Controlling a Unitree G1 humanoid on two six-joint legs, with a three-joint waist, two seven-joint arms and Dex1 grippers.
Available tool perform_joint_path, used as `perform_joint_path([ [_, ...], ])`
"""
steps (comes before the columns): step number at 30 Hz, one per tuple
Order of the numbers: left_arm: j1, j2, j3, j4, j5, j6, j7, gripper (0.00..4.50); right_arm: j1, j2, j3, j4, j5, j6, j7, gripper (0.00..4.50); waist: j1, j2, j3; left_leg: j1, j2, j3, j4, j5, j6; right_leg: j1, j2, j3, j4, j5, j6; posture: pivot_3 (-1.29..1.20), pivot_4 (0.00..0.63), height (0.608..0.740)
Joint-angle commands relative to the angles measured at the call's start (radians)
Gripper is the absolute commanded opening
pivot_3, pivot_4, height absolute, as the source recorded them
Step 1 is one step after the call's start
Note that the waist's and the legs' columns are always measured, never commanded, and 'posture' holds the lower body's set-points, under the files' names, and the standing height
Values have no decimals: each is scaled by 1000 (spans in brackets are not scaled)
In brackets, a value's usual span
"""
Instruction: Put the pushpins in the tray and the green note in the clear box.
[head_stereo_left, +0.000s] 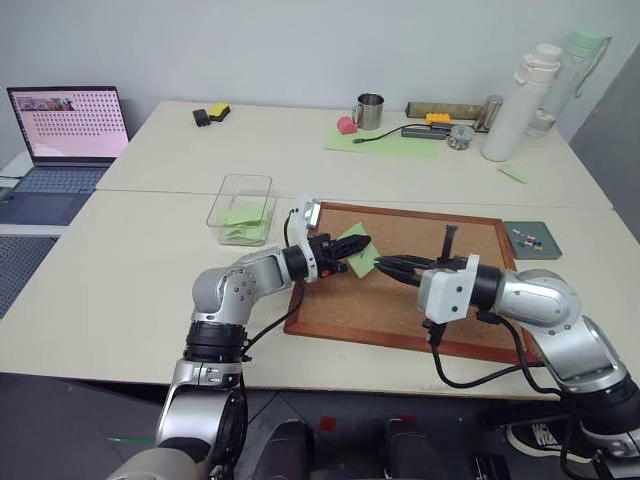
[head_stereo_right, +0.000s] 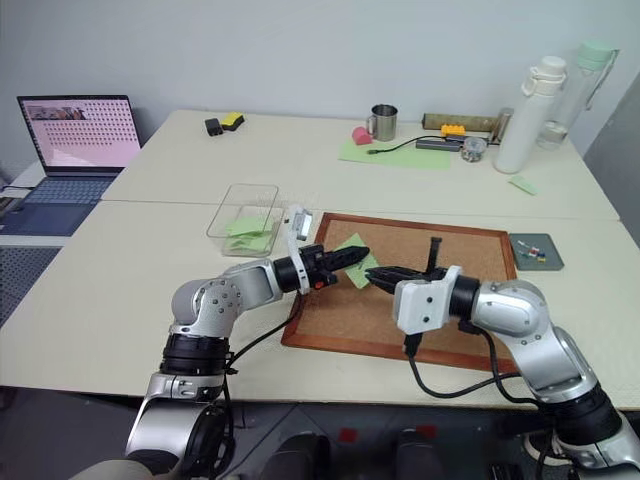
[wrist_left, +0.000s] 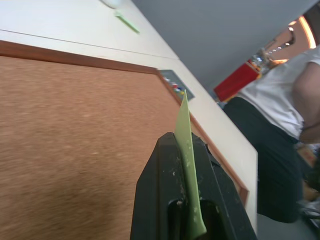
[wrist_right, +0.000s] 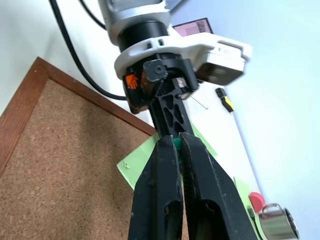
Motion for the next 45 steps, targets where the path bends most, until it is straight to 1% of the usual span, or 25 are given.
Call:
perform_joint_path([
  [1,-31,-3,-7,-51,-12,-20,-33,62,33,9,-64,-61,20,21,-43,0,4,0,0,0,0,0,0,0,0,0,0,0,0,0,0,0,150,740],
  [3,-32,-7,-15,-72,-12,-19,-37,62,56,38,-91,-70,43,77,-79,0,6,0,0,0,0,0,0,0,0,0,0,0,0,0,0,0,150,740],
  [6,-42,6,-56,-125,29,-78,-63,62,89,120,-204,-56,137,269,-181,0,9,0,0,0,0,0,0,0,0,0,0,0,0,0,0,0,150,740],
  [8,-48,41,-136,-175,114,-177,-107,62,99,153,-297,-12,180,368,-238,0,13,0,0,0,0,0,0,0,0,0,0,0,1,0,0,0,150,740],
  [11,-59,101,-303,-228,288,-382,-192,62,61,176,-440,123,237,502,-336,0,15,-1,0,0,0,1,0,1,-1,0,-1,1,0,1,-1,0,150,740],
  [13,-74,92,-364,-237,350,-478,-211,62,11,162,-515,267,260,560,-380,0,16,0,0,0,0,2,0,1,-1,1,-1,2,-2,0,-3,0,150,740],
  [14,-83,80,-383,-235,374,-516,-211,62,-20,155,-545,343,275,581,-393,0,17,0,0,0,0,3,0,1,-1,0,-1,3,-2,-2,-7,0,150,740],
  [16,-104,52,-412,-218,420,-581,-202,62,-96,130,-585,519,290,588,-404,0,16,-1,0,0,0,3,0,1,-1,0,-1,3,-2,-2,-7,0,150,740],
  [19,-118,23,-440,-187,476,-641,-198,62,-209,81,-582,773,289,529,-370,0,12,1,0,0,0,5,0,1,-1,0,-1,4,-2,-1,-6,0,150,740],
  [20,-116,17,-444,-183,483,-647,-200,62,-248,68,-576,857,282,498,-363,0,8,1,0,0,0,5,0,1,-1,0,0,4,-2,1,-2,0,150,740],
  [24,-104,0,-443,-186,497,-642,-194,62,-374,36,-571,1138,271,413,-361,0,-13,3,0,1,0,6,-2,1,0,-1,3,3,0,1,-2,0,150,740],
  [27,-88,5,-437,-202,507,-628,-190,0,-435,13,-559,1289,261,351,-350,671,-16,5,1,1,0,5,-2,1,0,-1,3,4,-1,1,-2,0,150,740],
  [29,-74,13,-434,-218,514,-620,-189,0,-462,4,-555,1355,261,320,-339,1177,-17,5,1,0,0,5,-2,1,0,-1,2,4,-1,1,-1,0,150,740],
  [30,-69,16,-432,-225,515,-614,-187,0,-472,2,-553,1378,262,309,-331,1340,-17,5,1,0,0,6,-2,1,0,-1,2,4,-1,1,-1,0,150,740],
  [31,-64,18,-429,-232,515,-609,-184,0,-481,-1,-551,1397,262,297,-328,1614,-16,4,1,0,0,5,-2,1,0,-1,2,4,-1,1,-1,0,150,740],
  [34,-58,21,-421,-241,515,-599,-177,0,-498,-12,-540,1431,257,269,-316,2255,-16,5,1,0,0,5,-2,1,0,-1,1,4,-1,1,0,0,150,740],
  [35,-57,22,-419,-241,514,-597,-175,0,-499,-16,-536,1435,254,259,-315,2551,-16,5,1,0,0,5,-2,1,0,-1,1,4,-1,1,0,0,150,740],
  [39,-55,17,-383,-242,492,-566,-155,0,-484,-31,-524,1393,262,240,-280,3357,-16,5,1,0,0,5,-1,1,0,0,1,4,-1,1,0,0,150,740],
  [41,-56,13,-338,-243,466,-526,-128,0,-451,-33,-522,1311,279,242,-241,3357,-16,5,1,0,0,5,-1,1,0,0,1,4,-1,1,0,0,150,740],
  [43,-55,29,-279,-247,457,-486,-92,0,-379,-27,-519,1142,303,267,-211,3357,-17,5,1,0,0,5,-1,1,0,0,1,4,0,1,0,0,150,740],
  [44,-51,43,-231,-253,444,-456,-66,0,-310,-11,-518,976,338,312,-197,3357,-16,5,1,0,0,4,-1,1,0,0,1,3,0,1,0,0,150,740],
  [45,-49,53,-198,-259,434,-435,-48,0,-260,2,-518,856,363,349,-190,3357,-17,5,1,0,1,3,-1,1,0,0,1,2,0,1,0,0,150,740],
])
